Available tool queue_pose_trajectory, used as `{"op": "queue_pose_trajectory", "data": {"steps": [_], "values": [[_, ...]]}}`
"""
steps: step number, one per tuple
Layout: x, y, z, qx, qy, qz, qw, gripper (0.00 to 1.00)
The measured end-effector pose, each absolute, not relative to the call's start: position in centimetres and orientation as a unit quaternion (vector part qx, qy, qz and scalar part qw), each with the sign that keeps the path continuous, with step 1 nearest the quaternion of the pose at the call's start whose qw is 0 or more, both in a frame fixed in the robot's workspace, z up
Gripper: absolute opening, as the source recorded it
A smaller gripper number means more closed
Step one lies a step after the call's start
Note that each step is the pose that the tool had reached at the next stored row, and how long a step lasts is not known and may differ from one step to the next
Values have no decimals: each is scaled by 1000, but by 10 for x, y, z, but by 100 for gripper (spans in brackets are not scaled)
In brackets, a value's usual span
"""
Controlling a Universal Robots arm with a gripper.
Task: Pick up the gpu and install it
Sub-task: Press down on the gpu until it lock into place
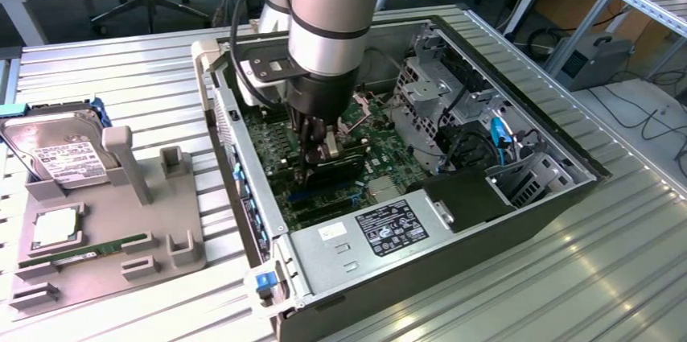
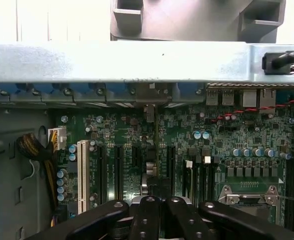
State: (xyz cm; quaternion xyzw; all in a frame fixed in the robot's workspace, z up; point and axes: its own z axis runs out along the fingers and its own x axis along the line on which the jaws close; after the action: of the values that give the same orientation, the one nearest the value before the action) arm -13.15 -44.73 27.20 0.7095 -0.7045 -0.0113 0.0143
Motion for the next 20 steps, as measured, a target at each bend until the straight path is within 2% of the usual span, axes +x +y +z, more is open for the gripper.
{"op": "queue_pose_trajectory", "data": {"steps": [8,20], "values": [[-132,-447,270,709,-705,-11,14,11],[-126,-447,283,709,-705,-12,14,11]]}}
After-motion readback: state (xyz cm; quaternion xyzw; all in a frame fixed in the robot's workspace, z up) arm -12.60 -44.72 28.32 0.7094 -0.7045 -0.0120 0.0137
